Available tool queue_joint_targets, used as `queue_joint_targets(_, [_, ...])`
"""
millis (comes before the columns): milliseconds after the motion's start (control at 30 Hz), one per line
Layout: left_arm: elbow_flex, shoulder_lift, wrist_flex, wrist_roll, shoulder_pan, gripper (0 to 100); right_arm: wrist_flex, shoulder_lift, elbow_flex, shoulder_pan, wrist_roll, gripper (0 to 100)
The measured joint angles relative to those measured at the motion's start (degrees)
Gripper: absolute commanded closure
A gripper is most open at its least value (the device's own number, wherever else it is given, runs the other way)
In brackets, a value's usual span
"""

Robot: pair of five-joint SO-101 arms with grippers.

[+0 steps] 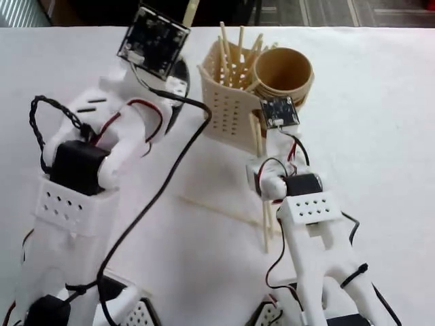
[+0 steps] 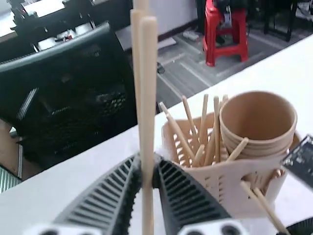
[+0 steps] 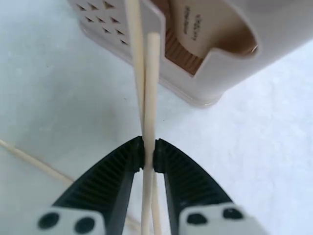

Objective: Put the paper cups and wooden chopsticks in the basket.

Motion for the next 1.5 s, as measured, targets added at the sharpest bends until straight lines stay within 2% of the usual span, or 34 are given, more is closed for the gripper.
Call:
queue_joint_targets(267, [-0.09, 4.22, -14.33, 5.10, 1.76, 98, 0.00, 0.00, 0.00, 0.00, 0.00, 98.1])
queue_joint_targets(533, [-10.73, 13.98, -19.16, 5.80, 4.40, 98, 0.00, 0.00, 0.00, 0.00, 0.00, 98.1])
queue_joint_targets(800, [-23.12, 28.22, -19.16, 5.80, 4.57, 98, 0.00, 0.00, 0.00, 0.00, 0.00, 98.1])
queue_joint_targets(1033, [-28.84, 39.38, -19.34, 5.80, 4.66, 98, 0.00, 0.00, 0.00, 0.00, 0.00, 98.1])
queue_joint_targets(1100, [-28.92, 41.05, -19.34, 5.80, 4.66, 97, 0.00, 0.00, 0.00, 0.00, 0.00, 98.1])
queue_joint_targets(1267, [-29.01, 41.76, -17.14, 5.80, 4.57, 83, 0.00, 0.00, 0.00, 0.00, 0.00, 98.1])
queue_joint_targets(1500, [-29.01, 40.70, -9.41, 7.38, 3.60, 82, 0.00, 0.00, 0.00, 0.00, 0.00, 98.1])
